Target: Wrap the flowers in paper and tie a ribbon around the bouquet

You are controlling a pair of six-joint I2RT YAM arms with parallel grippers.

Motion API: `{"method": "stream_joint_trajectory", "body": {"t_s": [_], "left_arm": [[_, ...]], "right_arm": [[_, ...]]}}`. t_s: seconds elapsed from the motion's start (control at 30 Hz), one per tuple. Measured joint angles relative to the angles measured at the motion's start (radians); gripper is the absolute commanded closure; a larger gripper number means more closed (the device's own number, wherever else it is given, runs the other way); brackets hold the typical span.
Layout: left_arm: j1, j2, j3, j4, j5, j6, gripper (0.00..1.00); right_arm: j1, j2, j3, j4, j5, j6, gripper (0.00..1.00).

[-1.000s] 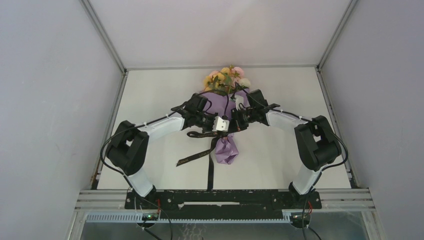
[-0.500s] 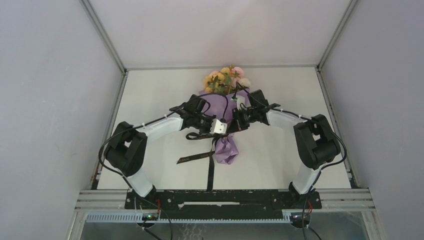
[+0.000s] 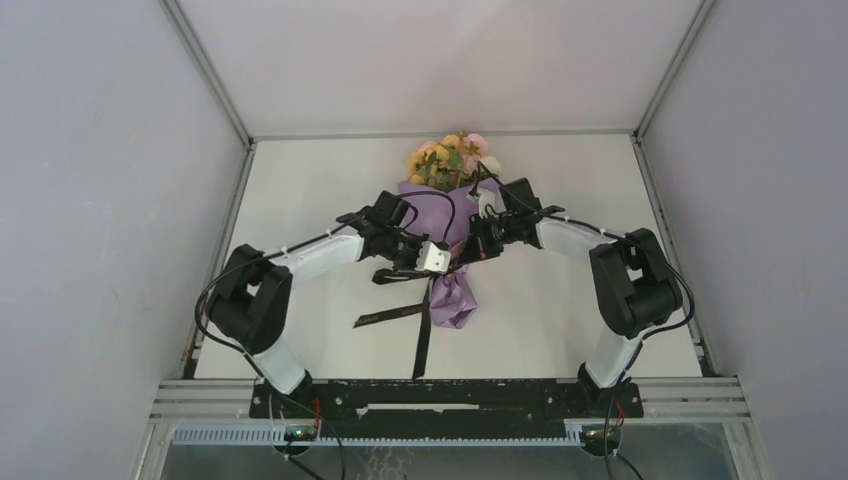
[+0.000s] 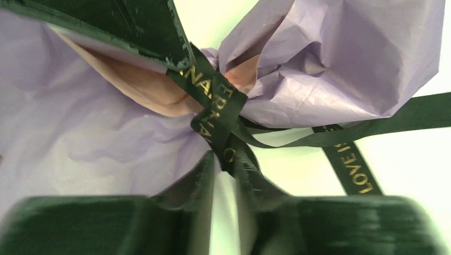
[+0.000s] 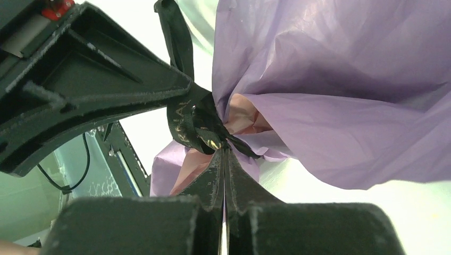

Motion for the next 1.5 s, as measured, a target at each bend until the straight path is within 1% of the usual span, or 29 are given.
{"method": "stream_joint_trajectory", "body": {"t_s": [0.03, 0.07, 0.13, 0.2, 0.27, 0.33, 0.4, 0.47, 0.53, 0.6, 0.63, 0.7, 0.8, 0.93, 0.97, 1.13, 1.43, 1.5], "left_arm": [[0.000, 0.000, 0.000, -0.005, -0.005, 0.008, 0.44], [0.002, -0.002, 0.002, -0.023, -0.014, 0.012, 0.35], [0.008, -0.006, 0.004, -0.080, -0.033, 0.027, 0.27], [0.018, -0.016, 0.005, -0.145, -0.050, 0.046, 0.06], [0.035, -0.028, 0.006, -0.225, -0.076, 0.073, 0.01], [0.059, -0.041, 0.006, -0.287, -0.104, 0.082, 0.00], [0.080, -0.054, -0.001, -0.302, -0.143, 0.076, 0.00], [0.091, -0.065, -0.026, -0.275, -0.187, 0.061, 0.01], [0.094, -0.068, -0.067, -0.230, -0.233, 0.040, 0.08], [0.093, -0.067, -0.111, -0.187, -0.270, 0.019, 0.19], [0.093, -0.067, -0.130, -0.168, -0.285, 0.012, 0.29], [0.093, -0.066, -0.159, -0.132, -0.306, 0.005, 0.41], [0.090, -0.072, -0.191, -0.078, -0.323, 0.007, 0.63], [0.084, -0.074, -0.219, 0.000, -0.346, 0.019, 0.98], [0.084, -0.074, -0.225, 0.012, -0.352, 0.023, 1.00], [0.084, -0.074, -0.241, 0.060, -0.369, 0.024, 1.00], [0.084, -0.077, -0.243, 0.080, -0.386, 0.006, 1.00], [0.085, -0.082, -0.243, 0.087, -0.420, 0.017, 1.00]], "right_arm": [[0.000, 0.000, 0.000, -0.002, 0.002, 0.000, 1.00], [0.000, 0.000, 0.000, -0.003, 0.005, 0.000, 1.00], [0.001, 0.000, 0.000, -0.004, 0.008, 0.000, 1.00], [0.004, 0.000, 0.000, -0.003, 0.010, 0.000, 1.00], [0.011, 0.000, 0.000, -0.003, 0.012, 0.001, 1.00], [0.016, 0.000, 0.000, -0.002, 0.012, 0.003, 1.00], [0.022, 0.000, 0.000, 0.000, 0.012, 0.005, 1.00], [0.026, 0.000, 0.000, 0.002, 0.013, 0.006, 1.00], [0.028, 0.000, 0.000, 0.002, 0.015, 0.009, 1.00], [0.028, 0.000, 0.000, 0.002, 0.017, 0.010, 1.00], [0.028, 0.000, 0.000, 0.002, 0.019, 0.013, 1.00], [0.028, -0.002, 0.000, 0.002, 0.027, 0.017, 1.00], [0.027, -0.006, 0.000, 0.005, 0.034, 0.024, 1.00], [0.027, -0.008, 0.000, 0.009, 0.035, 0.025, 1.00], [0.027, -0.008, 0.000, 0.009, 0.035, 0.025, 1.00], [0.027, -0.008, 0.000, 0.009, 0.036, 0.025, 1.00], [0.024, -0.013, -0.001, 0.009, 0.051, 0.032, 1.00], [0.013, -0.034, -0.019, 0.017, 0.074, 0.051, 1.00]]}}
